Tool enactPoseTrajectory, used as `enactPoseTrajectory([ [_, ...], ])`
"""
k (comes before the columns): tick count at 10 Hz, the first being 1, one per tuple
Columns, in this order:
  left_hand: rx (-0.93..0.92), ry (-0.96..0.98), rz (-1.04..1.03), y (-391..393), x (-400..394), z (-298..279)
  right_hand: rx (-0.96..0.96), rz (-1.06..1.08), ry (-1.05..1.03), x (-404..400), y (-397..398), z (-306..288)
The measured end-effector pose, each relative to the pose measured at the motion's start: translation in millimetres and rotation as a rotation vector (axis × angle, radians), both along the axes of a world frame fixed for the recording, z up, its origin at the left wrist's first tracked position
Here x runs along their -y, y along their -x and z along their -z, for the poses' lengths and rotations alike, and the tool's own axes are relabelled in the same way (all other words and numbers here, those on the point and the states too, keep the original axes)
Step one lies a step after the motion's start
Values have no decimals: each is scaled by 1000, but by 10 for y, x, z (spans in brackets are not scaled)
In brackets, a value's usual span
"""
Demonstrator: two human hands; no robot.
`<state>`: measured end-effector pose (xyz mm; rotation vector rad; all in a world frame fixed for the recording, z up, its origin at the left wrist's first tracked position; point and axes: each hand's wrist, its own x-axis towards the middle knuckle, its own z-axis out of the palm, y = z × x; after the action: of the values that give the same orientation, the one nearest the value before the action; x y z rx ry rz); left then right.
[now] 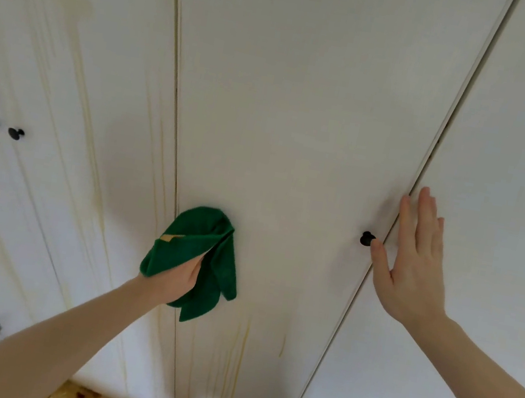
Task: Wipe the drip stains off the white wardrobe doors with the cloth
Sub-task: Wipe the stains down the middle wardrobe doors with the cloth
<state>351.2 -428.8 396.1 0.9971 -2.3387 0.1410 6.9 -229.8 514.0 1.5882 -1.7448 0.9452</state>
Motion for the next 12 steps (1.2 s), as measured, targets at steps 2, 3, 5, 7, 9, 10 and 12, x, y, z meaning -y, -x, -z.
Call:
enactPoseTrajectory([
  [2, -141, 147, 91, 330, -25, -923, 63, 67, -48, -19, -50, 93],
  [3, -257, 180, 125, 533, 13, -1297, 64, 94, -59, 22, -38, 78],
  [5, -346, 72, 141, 758, 194, -1323, 78, 123, -58, 87, -30, 114],
  [7, -365, -25, 65, 751, 234, -716, 74, 146, -79, 142, 16, 157],
  [9, -355, -104, -9, 551, 36, 83, 75, 170, -105, 207, 22, 191],
  [10, -280, -157, -15, 383, -77, 399, 71, 183, -114, 220, 25, 198],
  [12, -182, -165, 22, 209, -126, 396, 76, 173, -117, 187, 14, 185],
])
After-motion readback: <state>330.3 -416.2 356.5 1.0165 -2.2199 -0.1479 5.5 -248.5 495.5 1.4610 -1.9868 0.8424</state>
